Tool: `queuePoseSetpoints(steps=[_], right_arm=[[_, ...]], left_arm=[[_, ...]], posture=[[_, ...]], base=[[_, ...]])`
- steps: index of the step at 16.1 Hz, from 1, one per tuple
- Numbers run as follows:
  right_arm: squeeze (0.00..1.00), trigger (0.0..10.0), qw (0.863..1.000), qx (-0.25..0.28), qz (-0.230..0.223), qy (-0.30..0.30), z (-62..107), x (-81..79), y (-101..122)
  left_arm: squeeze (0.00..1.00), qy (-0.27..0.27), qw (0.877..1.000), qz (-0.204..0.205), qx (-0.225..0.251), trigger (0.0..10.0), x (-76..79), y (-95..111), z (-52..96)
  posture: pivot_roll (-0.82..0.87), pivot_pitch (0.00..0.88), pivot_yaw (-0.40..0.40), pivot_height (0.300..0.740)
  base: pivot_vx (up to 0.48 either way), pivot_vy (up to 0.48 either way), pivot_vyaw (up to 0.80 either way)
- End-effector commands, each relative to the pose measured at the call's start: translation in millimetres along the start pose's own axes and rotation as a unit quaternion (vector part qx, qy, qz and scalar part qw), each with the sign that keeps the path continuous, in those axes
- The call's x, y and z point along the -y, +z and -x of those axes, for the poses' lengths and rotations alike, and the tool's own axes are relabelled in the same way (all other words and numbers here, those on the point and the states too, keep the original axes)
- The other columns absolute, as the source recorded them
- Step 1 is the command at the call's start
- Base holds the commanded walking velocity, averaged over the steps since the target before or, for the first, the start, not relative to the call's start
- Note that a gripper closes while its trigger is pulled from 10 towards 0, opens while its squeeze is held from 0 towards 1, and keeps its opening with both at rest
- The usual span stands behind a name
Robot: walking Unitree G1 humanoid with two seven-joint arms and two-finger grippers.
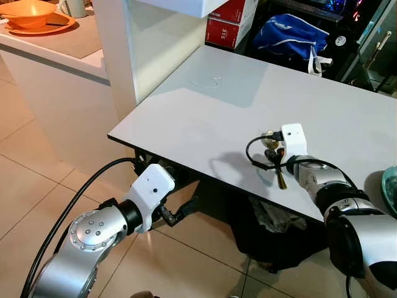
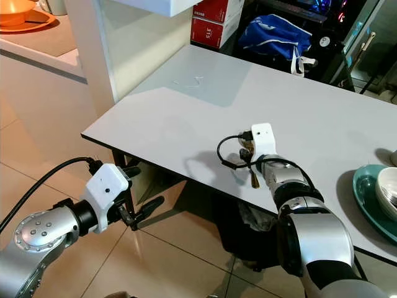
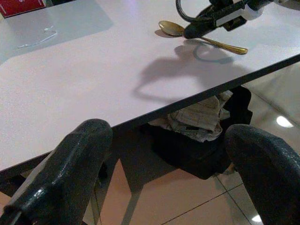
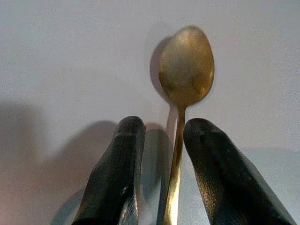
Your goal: Setting the table
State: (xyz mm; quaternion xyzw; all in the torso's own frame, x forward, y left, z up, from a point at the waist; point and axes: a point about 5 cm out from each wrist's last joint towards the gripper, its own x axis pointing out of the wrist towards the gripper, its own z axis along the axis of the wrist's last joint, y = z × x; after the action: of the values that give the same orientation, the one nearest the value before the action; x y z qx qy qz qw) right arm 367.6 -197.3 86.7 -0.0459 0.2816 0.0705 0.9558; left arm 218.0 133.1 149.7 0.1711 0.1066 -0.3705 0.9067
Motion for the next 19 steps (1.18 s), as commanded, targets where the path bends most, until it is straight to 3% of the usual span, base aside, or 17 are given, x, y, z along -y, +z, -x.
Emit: queuePoseSetpoints(steps=[1,2,3,10,19], right_arm=[[0.0,2.5,1.0,-0.01,-0.001,0.003,0.1,0.2,-0.1],[0.0,0.8,1.0,-0.014,-0.003,0.006,0.0,-0.4,-1.3],[0.0,0.0,1.0,-0.015,-0.007,0.008,0.0,-0.6,-2.1],[0.0,0.0,0.999,-0.034,-0.005,0.015,-0.3,-2.8,-6.6],[0.0,0.0,0.998,-0.038,-0.046,0.017,-0.7,-4.7,-10.3]], left_arm=[[0.0,-0.005,1.0,-0.006,0.01,10.0,-0.5,6.2,0.3],[0.0,-0.005,1.0,-0.006,0.01,10.0,-0.6,6.5,0.3],[0.0,-0.005,1.0,-0.005,0.009,10.0,-0.7,6.9,0.5],[0.0,-0.005,1.0,-0.007,0.007,10.0,-1.1,7.7,0.1],[0.0,-0.003,1.0,-0.008,0.006,10.0,-0.5,8.8,0.1]], posture=[[0.1,0.02,-0.093,0.74],[0.1,0.019,-0.093,0.74],[0.1,0.019,-0.093,0.74],[0.1,0.018,-0.094,0.74],[0.11,0.016,-0.099,0.74]], base=[[0.0,0.0,0.0],[0.0,0.0,0.0],[0.0,0.0,0.0],[0.0,0.0,0.0],[0.0,0.0,0.0]])
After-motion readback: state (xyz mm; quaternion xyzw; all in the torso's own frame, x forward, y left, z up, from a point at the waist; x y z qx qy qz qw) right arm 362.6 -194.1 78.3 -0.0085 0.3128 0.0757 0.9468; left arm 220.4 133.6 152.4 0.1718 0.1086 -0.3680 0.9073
